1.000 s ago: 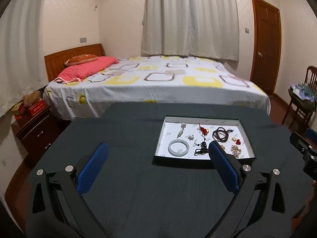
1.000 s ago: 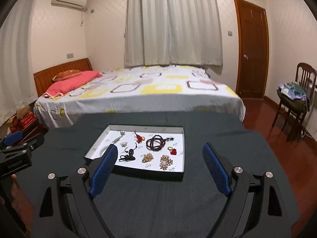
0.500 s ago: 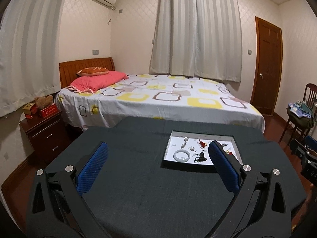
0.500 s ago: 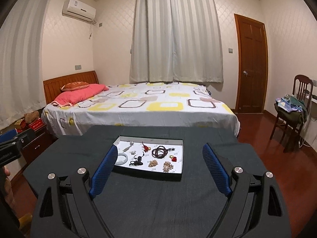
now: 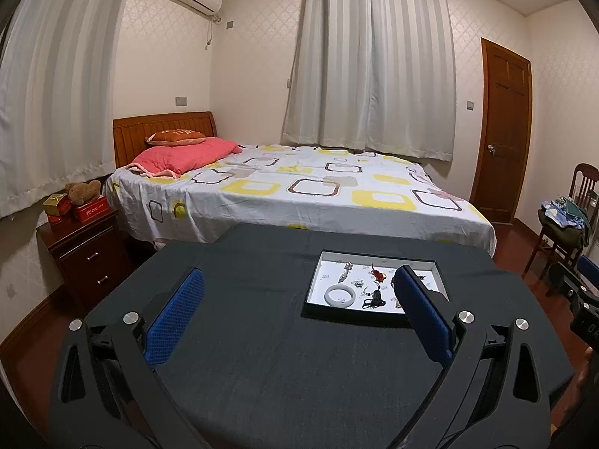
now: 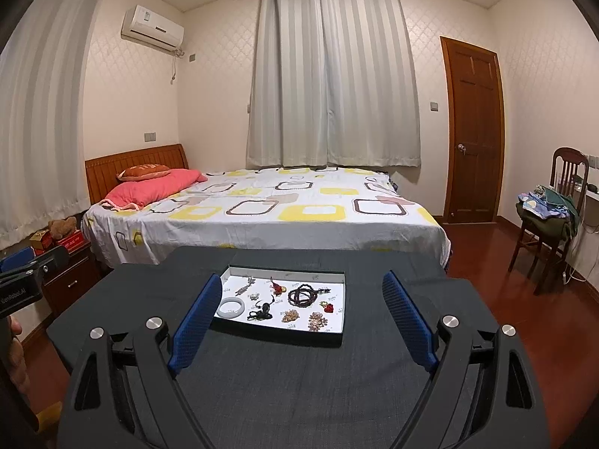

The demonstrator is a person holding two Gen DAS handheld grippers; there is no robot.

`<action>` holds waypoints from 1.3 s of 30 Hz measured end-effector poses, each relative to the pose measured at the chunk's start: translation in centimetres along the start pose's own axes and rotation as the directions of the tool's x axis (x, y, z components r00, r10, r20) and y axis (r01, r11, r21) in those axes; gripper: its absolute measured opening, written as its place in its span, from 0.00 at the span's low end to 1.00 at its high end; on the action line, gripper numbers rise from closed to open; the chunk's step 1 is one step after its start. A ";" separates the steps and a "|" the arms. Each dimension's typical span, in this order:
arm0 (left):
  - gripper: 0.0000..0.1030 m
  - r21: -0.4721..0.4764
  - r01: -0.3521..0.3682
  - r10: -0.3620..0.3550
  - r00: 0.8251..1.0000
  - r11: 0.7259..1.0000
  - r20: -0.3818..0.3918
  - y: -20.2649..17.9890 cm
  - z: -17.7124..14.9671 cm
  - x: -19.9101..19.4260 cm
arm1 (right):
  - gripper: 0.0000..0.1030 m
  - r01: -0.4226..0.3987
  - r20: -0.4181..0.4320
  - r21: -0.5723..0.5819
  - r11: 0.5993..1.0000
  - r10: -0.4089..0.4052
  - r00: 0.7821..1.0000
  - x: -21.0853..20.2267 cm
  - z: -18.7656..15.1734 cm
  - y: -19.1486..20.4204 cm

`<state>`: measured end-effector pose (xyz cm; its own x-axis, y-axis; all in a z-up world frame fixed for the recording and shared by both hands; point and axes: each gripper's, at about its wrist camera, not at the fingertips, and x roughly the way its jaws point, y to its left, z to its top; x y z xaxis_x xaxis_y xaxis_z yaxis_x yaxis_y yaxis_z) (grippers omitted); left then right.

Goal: Organize jewelry

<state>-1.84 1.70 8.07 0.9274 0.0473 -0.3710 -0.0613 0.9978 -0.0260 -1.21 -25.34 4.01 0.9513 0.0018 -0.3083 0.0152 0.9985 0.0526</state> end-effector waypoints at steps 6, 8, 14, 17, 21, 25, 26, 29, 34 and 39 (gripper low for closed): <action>0.96 -0.002 0.002 -0.002 1.000 1.000 -0.007 -0.2 -0.3 0.0 | 0.82 -0.001 -0.002 0.003 1.000 0.001 1.000 -0.1 -0.1 0.0; 0.96 -0.004 0.004 -0.005 1.000 1.000 -0.010 -0.3 -0.4 0.1 | 0.82 -0.004 -0.003 0.005 1.000 0.004 1.000 -0.1 -0.1 0.1; 0.96 -0.006 0.007 -0.007 1.000 1.000 -0.012 -0.3 -0.5 0.1 | 0.82 -0.003 -0.002 0.004 1.000 0.003 1.000 -0.1 -0.1 0.1; 0.96 -0.005 0.006 -0.006 1.000 1.000 -0.012 -0.3 -0.5 0.2 | 0.82 -0.004 -0.003 0.005 1.000 0.004 1.000 -0.1 -0.1 0.1; 0.96 -0.008 0.008 -0.008 1.000 1.000 -0.014 -0.3 -0.5 0.2 | 0.82 -0.003 -0.002 0.004 1.000 0.003 1.000 -0.1 -0.1 0.1; 0.96 -0.007 0.008 -0.008 1.000 1.000 -0.015 -0.3 -0.5 0.2 | 0.82 -0.003 -0.003 0.004 1.000 0.003 1.000 -0.1 -0.1 0.2; 0.96 -0.006 0.008 -0.008 1.000 1.000 -0.016 -0.3 -0.5 0.2 | 0.82 -0.004 -0.004 0.005 1.000 0.004 1.000 -0.1 -0.1 0.2; 0.96 -0.008 0.011 -0.011 1.000 1.000 -0.020 -0.4 -0.6 0.4 | 0.82 -0.005 -0.002 0.005 1.000 0.005 1.000 -0.1 -0.1 0.2; 0.96 -0.006 0.012 -0.012 1.000 1.000 -0.022 -0.8 -0.9 0.5 | 0.82 -0.005 -0.002 0.006 1.000 0.005 1.000 -0.2 -0.1 0.2; 0.96 -0.016 0.005 -0.005 1.000 1.000 -0.021 -0.5 -0.9 0.5 | 0.82 -0.005 -0.002 0.006 1.000 0.005 1.000 -0.2 -0.1 0.2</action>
<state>-1.64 1.14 7.06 0.9196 0.0412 -0.3907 -0.0628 0.9971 -0.0425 -1.39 -25.12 4.00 0.9508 0.0069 -0.3097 0.0122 0.9981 0.0597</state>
